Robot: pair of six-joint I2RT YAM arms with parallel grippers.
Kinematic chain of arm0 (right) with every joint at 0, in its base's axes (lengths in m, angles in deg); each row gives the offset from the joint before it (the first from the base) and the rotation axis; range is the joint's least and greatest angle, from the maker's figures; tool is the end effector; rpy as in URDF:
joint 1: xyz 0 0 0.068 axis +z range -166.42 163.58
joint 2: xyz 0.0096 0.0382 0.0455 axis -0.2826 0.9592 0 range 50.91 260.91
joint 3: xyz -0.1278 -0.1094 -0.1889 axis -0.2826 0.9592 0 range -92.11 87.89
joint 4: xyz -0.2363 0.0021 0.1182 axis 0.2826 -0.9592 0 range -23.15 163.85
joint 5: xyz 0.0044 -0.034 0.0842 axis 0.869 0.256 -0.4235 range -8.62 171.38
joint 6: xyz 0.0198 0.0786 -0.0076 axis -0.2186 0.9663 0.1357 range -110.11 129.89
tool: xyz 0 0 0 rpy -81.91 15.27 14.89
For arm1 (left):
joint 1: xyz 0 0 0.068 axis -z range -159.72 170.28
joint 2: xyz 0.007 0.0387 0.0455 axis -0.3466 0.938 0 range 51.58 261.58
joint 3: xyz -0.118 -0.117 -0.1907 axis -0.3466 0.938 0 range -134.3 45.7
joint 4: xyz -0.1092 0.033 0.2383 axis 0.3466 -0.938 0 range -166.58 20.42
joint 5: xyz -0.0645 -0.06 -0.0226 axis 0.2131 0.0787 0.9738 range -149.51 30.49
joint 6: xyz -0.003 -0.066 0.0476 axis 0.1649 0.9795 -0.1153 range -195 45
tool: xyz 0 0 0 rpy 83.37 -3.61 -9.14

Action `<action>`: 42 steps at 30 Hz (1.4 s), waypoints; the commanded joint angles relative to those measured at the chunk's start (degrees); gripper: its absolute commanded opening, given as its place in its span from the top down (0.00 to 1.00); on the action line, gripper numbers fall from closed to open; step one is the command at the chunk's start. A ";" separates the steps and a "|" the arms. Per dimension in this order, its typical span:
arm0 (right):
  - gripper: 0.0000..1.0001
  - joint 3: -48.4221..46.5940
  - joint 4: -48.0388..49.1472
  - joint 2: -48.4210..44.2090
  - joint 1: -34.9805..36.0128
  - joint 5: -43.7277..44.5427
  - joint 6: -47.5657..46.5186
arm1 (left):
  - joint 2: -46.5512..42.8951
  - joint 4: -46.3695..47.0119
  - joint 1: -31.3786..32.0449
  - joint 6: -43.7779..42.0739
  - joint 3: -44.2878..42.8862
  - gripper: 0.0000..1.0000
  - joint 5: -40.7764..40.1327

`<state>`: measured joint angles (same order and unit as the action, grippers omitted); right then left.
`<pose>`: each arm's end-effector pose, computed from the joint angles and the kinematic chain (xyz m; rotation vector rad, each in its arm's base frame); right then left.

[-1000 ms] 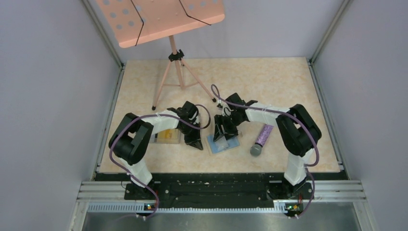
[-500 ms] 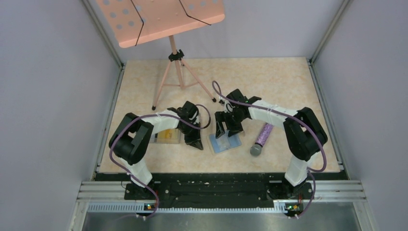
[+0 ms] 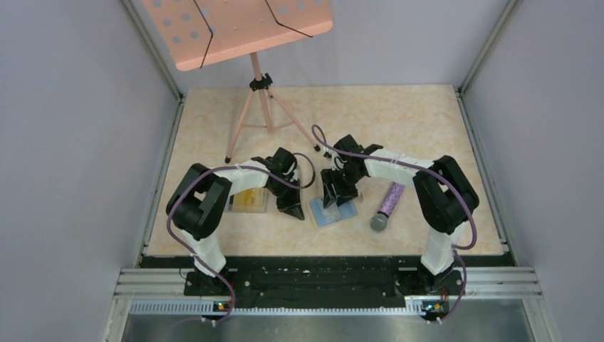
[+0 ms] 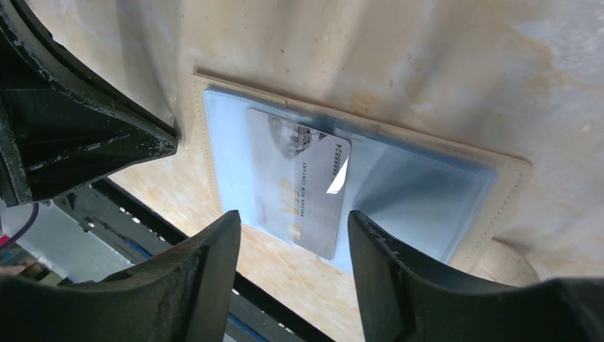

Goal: Put the credit cards into the card holder
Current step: Insert the credit card into the card holder.

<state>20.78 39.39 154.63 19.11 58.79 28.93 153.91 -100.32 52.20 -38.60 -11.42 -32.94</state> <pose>0.2753 0.2300 0.1186 -0.5179 2.8929 0.7459 0.2570 -0.1974 0.0845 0.0298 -2.9800 0.7882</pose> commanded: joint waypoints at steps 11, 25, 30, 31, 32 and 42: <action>0.69 -3.92 2.79 4.92 3.90 -11.37 1.13 | 2.99 1.86 0.51 -0.02 -3.88 1.00 -0.42; 0.46 -4.99 -0.53 1.26 2.39 -5.69 0.05 | -4.94 -0.78 -0.26 -0.42 -4.03 0.67 -4.68; 0.50 -3.04 0.10 -0.53 -0.92 -6.67 -0.07 | -7.47 5.79 -1.81 3.19 0.77 0.55 1.15; 0.52 -2.10 0.48 -0.75 -1.76 -6.96 -0.11 | -7.47 7.25 -2.07 3.64 1.67 0.54 2.63; 0.55 -1.21 0.99 -0.97 -2.47 -7.16 -0.26 | -7.34 8.67 -2.54 4.71 2.72 0.53 4.04; 0.92 8.71 5.70 0.49 -4.71 -6.40 -0.35 | -3.81 17.27 -4.28 8.60 8.18 0.52 7.78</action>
<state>26.17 41.67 155.55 13.89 51.10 29.07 148.31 -88.78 48.02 -31.32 -3.38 -28.18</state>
